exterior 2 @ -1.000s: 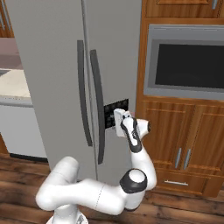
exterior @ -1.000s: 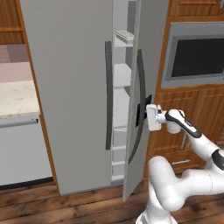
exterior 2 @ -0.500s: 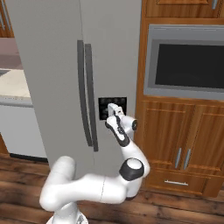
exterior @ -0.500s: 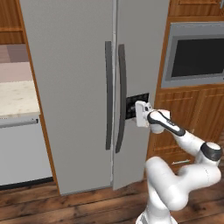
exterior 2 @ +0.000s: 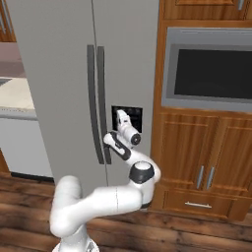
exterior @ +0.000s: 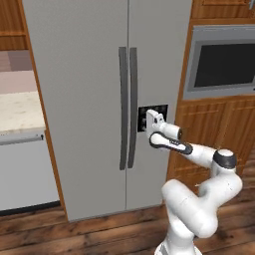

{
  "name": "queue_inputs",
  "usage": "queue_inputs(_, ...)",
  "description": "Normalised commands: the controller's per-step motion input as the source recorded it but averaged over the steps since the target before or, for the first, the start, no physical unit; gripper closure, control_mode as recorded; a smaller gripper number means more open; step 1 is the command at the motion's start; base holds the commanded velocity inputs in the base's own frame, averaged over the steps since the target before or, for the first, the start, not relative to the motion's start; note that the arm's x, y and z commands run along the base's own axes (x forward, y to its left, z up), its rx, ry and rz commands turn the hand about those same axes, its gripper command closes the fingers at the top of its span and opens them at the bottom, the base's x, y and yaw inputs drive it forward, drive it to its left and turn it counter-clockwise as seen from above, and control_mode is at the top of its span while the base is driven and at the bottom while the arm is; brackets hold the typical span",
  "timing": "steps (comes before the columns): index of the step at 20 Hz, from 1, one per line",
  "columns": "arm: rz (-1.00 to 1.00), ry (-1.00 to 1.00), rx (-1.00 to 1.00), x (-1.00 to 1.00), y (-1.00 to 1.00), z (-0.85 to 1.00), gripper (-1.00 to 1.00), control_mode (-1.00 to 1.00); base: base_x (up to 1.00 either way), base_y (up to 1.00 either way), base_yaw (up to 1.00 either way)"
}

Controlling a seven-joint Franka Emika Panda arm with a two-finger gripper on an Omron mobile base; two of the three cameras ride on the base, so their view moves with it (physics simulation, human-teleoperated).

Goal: The ice cube tray has been filled with water. Take the tray and place it in the freezer to make ice. Close the freezer door after placing the tray.

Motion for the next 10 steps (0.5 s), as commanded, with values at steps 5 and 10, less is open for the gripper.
queue_inputs(5, -0.28, 0.06, 0.0, 0.73, 0.27, 0.0, -1.0, -1.0, 0.0, 0.0, 0.0)
queue_inputs(10, -0.21, 0.09, 0.0, 0.56, 0.11, 0.0, -1.0, -1.0, 0.0, 0.0, 0.0)
